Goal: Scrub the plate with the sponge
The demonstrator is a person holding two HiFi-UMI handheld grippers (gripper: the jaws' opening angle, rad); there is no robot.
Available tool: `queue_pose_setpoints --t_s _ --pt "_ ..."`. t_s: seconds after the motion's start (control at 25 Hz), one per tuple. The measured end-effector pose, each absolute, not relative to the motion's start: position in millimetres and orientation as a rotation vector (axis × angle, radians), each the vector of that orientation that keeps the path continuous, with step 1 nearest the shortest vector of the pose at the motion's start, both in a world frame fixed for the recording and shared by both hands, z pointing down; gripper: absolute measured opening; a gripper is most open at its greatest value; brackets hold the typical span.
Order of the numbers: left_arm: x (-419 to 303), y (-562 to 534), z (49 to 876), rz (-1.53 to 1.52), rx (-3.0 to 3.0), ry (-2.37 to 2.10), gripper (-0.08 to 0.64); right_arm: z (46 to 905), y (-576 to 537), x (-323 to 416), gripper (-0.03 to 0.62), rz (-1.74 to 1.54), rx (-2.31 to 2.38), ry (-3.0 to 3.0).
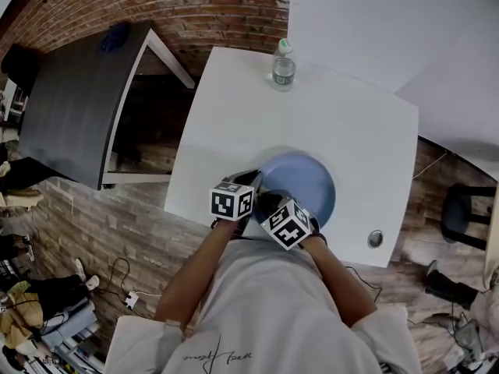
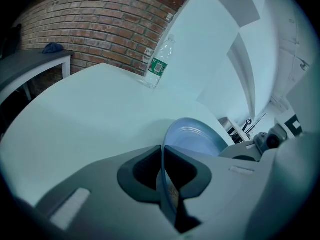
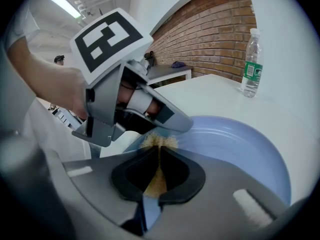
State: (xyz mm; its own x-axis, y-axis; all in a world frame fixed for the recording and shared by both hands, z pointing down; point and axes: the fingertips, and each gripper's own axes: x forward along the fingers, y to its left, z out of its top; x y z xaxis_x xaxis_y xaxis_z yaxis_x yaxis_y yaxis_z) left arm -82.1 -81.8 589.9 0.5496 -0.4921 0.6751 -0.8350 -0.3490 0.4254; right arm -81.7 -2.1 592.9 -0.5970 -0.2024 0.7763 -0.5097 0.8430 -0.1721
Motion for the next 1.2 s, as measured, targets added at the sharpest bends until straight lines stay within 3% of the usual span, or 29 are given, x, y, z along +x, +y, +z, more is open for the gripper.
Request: queue_pose_setpoints --t_s 1.2 --pt "-82.3 -85.5 593.0 0.541 2.006 -1.094 0.038 600.1 60.1 -59.4 0.021 0.609 0.125 -2.155"
